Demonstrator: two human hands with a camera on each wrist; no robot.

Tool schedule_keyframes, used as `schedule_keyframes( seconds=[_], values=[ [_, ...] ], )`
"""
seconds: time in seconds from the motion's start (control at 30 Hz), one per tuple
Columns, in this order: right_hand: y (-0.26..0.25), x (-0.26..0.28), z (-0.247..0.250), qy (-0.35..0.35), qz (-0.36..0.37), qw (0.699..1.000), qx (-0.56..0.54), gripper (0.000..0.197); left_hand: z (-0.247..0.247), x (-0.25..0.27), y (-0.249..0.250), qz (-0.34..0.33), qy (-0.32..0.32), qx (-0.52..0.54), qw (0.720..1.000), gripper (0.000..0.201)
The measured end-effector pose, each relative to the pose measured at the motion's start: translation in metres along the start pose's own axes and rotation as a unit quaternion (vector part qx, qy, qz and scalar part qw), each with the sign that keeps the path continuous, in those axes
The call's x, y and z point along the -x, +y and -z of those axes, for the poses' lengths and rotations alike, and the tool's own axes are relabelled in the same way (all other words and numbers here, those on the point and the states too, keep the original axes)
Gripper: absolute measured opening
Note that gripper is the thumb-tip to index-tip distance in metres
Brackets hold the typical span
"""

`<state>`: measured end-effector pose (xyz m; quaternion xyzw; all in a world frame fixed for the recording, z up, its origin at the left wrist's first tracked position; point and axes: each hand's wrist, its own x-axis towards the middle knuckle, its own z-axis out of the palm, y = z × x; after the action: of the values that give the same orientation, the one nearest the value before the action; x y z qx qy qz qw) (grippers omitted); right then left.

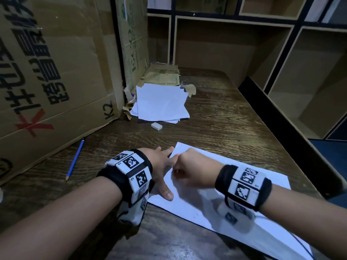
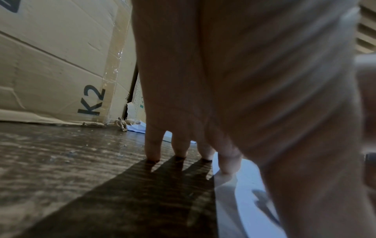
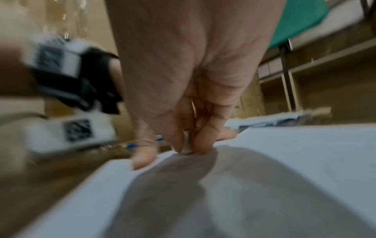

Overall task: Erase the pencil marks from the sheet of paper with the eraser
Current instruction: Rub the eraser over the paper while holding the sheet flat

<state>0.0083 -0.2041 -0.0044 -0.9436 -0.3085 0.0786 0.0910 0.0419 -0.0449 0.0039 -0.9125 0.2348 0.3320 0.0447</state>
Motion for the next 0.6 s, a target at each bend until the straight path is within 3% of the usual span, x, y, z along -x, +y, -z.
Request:
schedule_keyframes(
  seconds=[0.07, 0.2, 0.37, 0.5, 0.6],
  values=[
    [-0.009, 0.007, -0.001, -0.027, 0.017, 0.999, -0.006, 0.028, 0.001, 0.000, 0.000, -0.002, 0.001, 0.006, 1.000, 0.129],
    [0.024, -0.013, 0.009, 0.030, -0.046, 0.998, 0.027, 0.025, -0.002, -0.004, -0.004, 0.009, 0.004, -0.007, 1.000, 0.137],
    [-0.002, 0.007, -0.002, -0.017, 0.014, 1.000, -0.002, 0.030, -0.003, -0.003, -0.002, 0.007, 0.006, -0.013, 1.000, 0.132],
    [0.035, -0.009, 0.011, 0.039, -0.069, 0.997, 0.010, 0.033, -0.002, -0.004, -0.002, 0.016, 0.002, -0.021, 1.000, 0.137],
    [0.033, -0.012, 0.010, 0.037, -0.052, 0.998, 0.009, 0.031, -0.003, -0.003, -0.003, 0.011, 0.007, -0.021, 1.000, 0.137]
  ],
)
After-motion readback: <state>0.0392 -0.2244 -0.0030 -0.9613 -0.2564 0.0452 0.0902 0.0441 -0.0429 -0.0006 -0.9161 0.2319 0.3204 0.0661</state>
